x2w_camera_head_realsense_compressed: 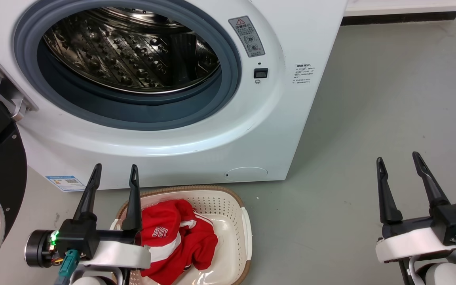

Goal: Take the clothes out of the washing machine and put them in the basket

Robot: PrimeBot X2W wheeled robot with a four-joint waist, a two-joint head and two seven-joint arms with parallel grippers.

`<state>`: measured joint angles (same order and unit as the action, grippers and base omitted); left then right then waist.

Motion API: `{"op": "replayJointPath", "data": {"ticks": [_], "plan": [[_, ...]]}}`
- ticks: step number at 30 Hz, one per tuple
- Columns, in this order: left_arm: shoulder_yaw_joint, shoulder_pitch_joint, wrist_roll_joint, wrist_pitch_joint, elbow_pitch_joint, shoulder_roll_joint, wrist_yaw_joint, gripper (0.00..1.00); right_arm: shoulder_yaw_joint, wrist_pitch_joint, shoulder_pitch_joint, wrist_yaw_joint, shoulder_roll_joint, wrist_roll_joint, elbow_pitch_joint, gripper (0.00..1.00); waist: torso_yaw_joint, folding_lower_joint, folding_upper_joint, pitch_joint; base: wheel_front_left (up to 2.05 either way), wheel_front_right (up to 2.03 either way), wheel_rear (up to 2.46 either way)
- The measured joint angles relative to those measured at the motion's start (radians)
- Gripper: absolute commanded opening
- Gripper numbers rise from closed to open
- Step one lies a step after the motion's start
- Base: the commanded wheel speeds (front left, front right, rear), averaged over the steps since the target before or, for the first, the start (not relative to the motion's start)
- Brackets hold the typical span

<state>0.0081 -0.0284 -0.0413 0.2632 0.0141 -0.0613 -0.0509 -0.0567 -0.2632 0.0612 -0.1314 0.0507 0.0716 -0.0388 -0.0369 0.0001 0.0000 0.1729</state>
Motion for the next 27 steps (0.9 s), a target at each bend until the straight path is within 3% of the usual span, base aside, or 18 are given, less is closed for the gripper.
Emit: {"op": "replayJointPath", "data": {"ticks": [12,13,17,27], "plan": [[0.013,-0.002,-0.014,0.0,-0.017,0.007,-0.019,1.0,-0.001,0.0,0.002,0.0,0.0,-0.002,-0.002,1.0,0.007,0.0,0.0,-0.005,0.0,0.0,0.0],[0.012,0.001,-0.014,0.0,-0.024,0.007,-0.019,0.0,0.0,0.001,-0.002,0.0,0.0,-0.002,-0.008,0.0,0.007,0.0,0.0,-0.005,0.0,0.0,0.0],[0.005,0.017,-0.032,-0.008,-0.068,0.009,-0.019,0.0,0.005,0.008,-0.026,0.0,-0.001,-0.02,-0.045,0.0,0.008,0.0,0.0,-0.007,0.0,0.0,0.0],[0.01,0.019,-0.243,-0.053,-0.095,0.008,-0.021,0.0,0.013,0.042,-0.025,0.0,0.007,-0.255,-0.066,0.0,0.01,0.0,0.0,-0.02,0.0,0.0,0.0]]}}
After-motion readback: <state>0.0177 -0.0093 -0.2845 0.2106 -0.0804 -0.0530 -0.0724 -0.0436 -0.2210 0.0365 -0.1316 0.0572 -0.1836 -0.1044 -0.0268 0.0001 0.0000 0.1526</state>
